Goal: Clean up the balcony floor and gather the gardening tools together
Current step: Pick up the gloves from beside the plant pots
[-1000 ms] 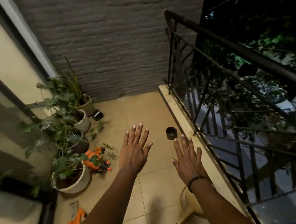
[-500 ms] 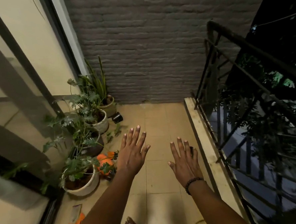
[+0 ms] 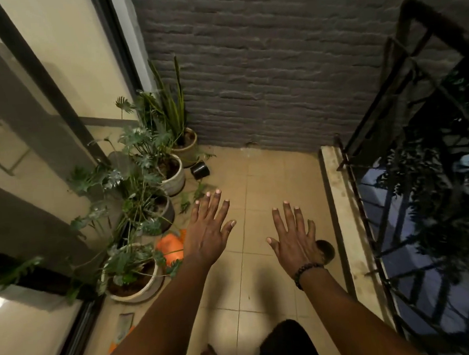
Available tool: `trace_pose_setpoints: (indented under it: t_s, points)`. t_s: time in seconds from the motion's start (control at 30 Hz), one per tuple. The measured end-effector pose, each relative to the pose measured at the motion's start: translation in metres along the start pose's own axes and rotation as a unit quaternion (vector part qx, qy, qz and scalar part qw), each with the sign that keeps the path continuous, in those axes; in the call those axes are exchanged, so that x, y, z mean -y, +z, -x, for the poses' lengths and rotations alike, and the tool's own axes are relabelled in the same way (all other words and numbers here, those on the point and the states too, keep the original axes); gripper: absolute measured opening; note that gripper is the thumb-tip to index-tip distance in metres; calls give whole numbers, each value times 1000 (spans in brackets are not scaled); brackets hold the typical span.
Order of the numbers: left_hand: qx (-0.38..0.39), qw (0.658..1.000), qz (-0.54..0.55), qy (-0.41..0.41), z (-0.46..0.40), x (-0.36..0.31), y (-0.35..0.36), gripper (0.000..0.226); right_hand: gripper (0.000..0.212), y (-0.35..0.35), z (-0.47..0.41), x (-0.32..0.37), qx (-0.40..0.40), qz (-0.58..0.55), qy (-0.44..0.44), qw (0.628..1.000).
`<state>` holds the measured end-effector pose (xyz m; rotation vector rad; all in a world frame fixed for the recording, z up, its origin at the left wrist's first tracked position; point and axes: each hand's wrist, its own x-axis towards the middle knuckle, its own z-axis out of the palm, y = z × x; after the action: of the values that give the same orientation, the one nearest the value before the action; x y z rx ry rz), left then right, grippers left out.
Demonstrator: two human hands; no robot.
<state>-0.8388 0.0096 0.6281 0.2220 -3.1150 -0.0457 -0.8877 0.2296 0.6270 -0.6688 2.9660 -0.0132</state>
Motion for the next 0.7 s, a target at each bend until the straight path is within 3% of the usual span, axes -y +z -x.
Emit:
trace_pose_setpoints:
  t_s: [0.23,0.4,0.7]
  points:
    - [-8,998,-2,-62,-78,6,0,68,72,-10,-112,-20,-6,21,-66,998]
    - [0,986,13,-168,-128,2,-1,76,73,-24,-207,-50,-36,49,-140,988]
    - [55,954,16,-295,-140,-3,26,64,77,-6,-287,-44,27,86,-254,963]
